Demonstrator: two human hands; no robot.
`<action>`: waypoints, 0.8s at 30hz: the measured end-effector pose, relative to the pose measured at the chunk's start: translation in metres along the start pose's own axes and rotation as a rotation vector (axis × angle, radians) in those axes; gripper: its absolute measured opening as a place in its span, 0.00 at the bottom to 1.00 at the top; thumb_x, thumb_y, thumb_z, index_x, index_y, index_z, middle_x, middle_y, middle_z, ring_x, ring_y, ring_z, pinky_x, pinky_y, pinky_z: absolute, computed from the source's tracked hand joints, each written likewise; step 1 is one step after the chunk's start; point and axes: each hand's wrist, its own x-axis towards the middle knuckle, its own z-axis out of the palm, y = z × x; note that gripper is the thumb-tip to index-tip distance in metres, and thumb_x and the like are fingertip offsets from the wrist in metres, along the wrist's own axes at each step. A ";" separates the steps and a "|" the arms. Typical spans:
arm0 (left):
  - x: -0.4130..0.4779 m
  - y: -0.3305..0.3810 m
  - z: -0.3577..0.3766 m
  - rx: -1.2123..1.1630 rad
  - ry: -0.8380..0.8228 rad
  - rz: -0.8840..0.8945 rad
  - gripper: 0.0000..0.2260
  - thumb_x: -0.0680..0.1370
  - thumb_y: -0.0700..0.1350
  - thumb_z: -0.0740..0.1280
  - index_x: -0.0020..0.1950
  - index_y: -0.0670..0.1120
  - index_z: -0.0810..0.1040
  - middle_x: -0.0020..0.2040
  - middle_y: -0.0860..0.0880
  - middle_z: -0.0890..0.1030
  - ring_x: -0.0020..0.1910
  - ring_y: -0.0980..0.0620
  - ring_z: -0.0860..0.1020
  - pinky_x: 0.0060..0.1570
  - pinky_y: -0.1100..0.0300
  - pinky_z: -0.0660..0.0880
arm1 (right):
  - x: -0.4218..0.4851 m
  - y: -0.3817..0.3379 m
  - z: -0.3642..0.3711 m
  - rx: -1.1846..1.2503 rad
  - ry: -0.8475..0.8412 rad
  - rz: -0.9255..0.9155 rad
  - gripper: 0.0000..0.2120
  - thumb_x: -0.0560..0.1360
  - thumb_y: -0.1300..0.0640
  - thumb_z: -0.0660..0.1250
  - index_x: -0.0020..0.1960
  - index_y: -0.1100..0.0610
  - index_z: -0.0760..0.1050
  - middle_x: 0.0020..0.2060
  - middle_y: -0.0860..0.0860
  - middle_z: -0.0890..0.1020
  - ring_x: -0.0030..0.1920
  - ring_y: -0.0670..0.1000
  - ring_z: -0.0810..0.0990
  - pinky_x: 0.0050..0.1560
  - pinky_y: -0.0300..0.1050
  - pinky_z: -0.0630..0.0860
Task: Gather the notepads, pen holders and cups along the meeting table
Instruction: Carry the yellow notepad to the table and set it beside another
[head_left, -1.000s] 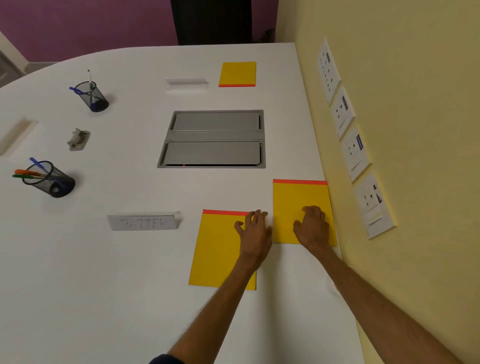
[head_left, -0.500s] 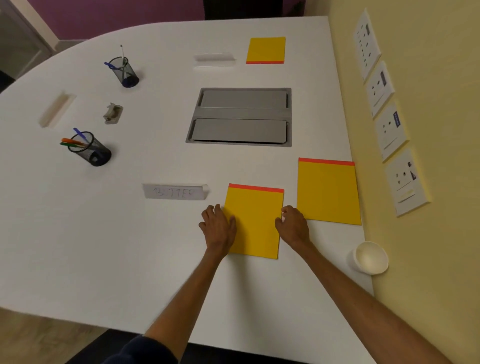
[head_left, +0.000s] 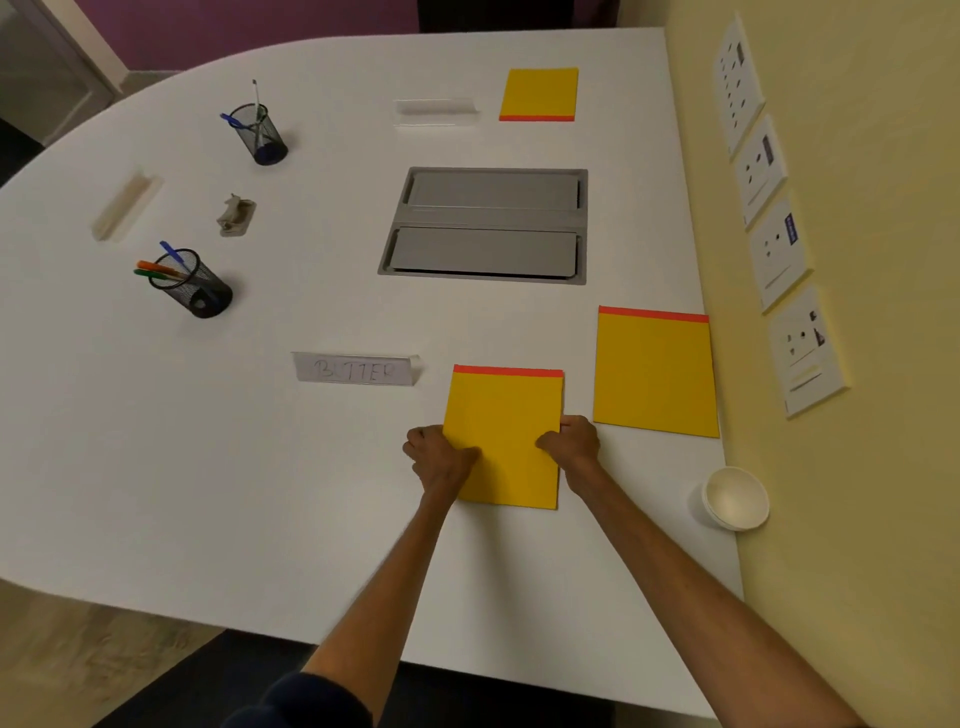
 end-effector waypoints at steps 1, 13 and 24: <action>-0.001 -0.001 0.001 -0.028 -0.004 -0.030 0.31 0.69 0.45 0.78 0.67 0.39 0.70 0.67 0.40 0.66 0.68 0.39 0.63 0.63 0.44 0.68 | -0.002 0.000 0.000 0.021 0.015 0.011 0.11 0.68 0.69 0.72 0.50 0.69 0.80 0.49 0.64 0.83 0.51 0.65 0.82 0.54 0.63 0.79; -0.004 0.034 -0.005 -0.282 0.046 0.052 0.27 0.70 0.41 0.77 0.66 0.38 0.72 0.62 0.40 0.77 0.60 0.41 0.76 0.54 0.53 0.73 | 0.007 -0.019 -0.028 0.158 0.062 -0.074 0.27 0.67 0.72 0.75 0.64 0.62 0.74 0.60 0.58 0.80 0.59 0.57 0.79 0.54 0.49 0.78; 0.000 0.108 0.030 -0.339 -0.112 0.239 0.28 0.73 0.39 0.75 0.71 0.40 0.71 0.67 0.40 0.75 0.64 0.39 0.74 0.62 0.42 0.75 | 0.056 -0.048 -0.108 0.123 0.171 -0.143 0.27 0.69 0.71 0.74 0.66 0.62 0.74 0.62 0.58 0.79 0.61 0.58 0.79 0.56 0.51 0.78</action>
